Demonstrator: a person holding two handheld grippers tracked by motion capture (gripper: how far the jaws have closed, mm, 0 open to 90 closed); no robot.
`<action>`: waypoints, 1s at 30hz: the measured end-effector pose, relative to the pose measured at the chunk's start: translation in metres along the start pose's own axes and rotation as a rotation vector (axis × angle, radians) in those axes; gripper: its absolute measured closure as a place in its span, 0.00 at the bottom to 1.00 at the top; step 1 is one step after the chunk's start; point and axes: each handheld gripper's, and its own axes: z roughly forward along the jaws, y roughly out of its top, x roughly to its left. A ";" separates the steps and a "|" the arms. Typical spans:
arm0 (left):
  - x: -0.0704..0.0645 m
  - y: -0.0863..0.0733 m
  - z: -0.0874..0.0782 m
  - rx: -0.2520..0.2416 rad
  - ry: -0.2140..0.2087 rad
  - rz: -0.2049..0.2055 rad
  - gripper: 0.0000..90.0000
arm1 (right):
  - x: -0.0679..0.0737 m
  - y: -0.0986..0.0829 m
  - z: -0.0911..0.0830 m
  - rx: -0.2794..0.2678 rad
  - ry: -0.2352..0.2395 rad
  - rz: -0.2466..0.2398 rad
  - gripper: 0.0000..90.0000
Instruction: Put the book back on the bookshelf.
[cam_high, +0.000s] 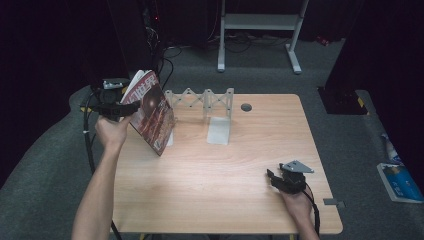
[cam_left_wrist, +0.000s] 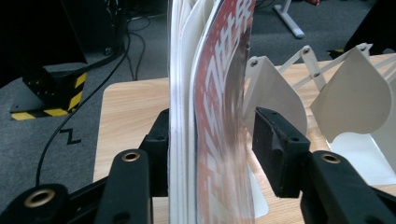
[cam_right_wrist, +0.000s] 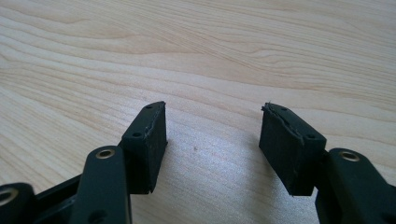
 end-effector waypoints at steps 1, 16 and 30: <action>0.000 0.000 -0.001 -0.003 -0.001 0.003 0.57 | 0.000 0.000 0.000 0.000 0.000 0.000 0.46; -0.001 -0.002 -0.010 -0.025 -0.018 0.005 0.53 | 0.000 0.000 0.000 0.000 0.000 0.000 0.46; 0.003 -0.010 -0.028 -0.079 -0.034 0.002 0.53 | 0.000 0.000 0.000 0.000 0.000 0.003 0.46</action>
